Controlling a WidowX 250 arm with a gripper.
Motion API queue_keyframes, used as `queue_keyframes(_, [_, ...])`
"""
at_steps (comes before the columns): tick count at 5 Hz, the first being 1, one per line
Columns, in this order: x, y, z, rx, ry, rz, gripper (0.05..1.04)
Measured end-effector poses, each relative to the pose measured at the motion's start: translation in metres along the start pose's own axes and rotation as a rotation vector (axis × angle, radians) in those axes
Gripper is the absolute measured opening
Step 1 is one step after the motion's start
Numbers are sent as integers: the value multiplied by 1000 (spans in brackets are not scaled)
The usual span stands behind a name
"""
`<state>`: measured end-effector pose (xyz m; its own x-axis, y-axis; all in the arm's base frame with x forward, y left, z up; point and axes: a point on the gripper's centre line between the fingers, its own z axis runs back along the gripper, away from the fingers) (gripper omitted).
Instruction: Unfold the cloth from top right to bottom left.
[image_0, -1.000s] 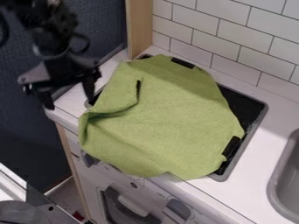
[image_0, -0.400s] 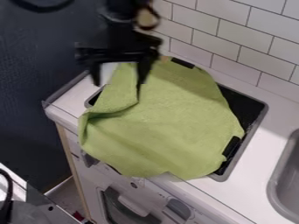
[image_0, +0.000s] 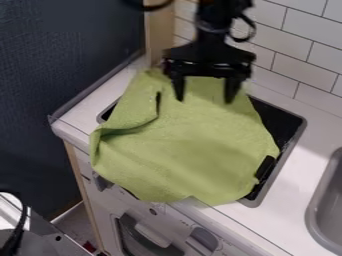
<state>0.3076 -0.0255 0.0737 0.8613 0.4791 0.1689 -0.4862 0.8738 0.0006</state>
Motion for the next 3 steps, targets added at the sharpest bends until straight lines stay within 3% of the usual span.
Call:
queue_keyframes(1, [1,-45,-14,-29,72,-124,1000])
queue_keyframes(2, [1,-75,-20,-63,94,-219,1000])
queue_keyframes(3, [-12,-87,-23,-56,158,-324,1000])
